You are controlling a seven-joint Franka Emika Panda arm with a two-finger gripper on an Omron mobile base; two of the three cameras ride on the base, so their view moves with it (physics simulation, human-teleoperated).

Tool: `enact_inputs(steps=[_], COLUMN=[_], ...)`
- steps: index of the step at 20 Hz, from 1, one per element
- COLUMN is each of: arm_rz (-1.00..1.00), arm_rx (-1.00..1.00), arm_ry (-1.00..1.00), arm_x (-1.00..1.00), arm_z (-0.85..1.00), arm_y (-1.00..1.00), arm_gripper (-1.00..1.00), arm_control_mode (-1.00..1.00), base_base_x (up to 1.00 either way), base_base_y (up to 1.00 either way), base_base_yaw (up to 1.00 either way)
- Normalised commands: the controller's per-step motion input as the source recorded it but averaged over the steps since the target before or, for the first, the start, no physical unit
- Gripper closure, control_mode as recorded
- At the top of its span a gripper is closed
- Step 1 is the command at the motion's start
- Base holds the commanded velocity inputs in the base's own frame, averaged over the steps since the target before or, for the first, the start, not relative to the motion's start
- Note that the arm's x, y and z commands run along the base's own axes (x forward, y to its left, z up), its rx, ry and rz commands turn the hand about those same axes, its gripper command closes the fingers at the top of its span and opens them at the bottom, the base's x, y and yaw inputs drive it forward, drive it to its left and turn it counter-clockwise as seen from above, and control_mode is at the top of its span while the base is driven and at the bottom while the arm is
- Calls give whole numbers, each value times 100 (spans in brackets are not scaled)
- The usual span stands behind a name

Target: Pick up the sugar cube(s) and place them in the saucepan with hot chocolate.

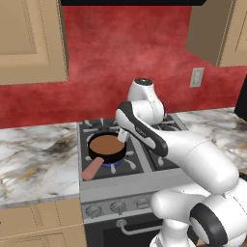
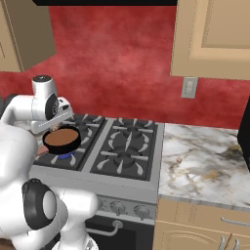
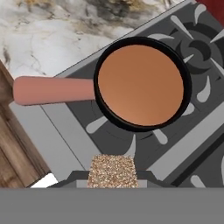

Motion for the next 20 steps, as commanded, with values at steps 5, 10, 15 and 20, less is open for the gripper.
enact_inputs(steps=[5, 10, 15, 20], arm_rz=[0, 0, 0, 0], arm_rx=[0, 0, 0, 0], arm_ry=[0, 1, 4, 10], arm_x=[11, 23, 34, 28], arm_z=[0, 0, 0, -6], arm_y=[0, 0, 0, 1], arm_gripper=[100, 100, 100, 100], arm_control_mode=[-100, -100, -100, -100], base_base_x=[0, 0, 0, 0], base_base_y=[0, 0, 0, 0], base_base_yaw=[0, 0, 0, 0])
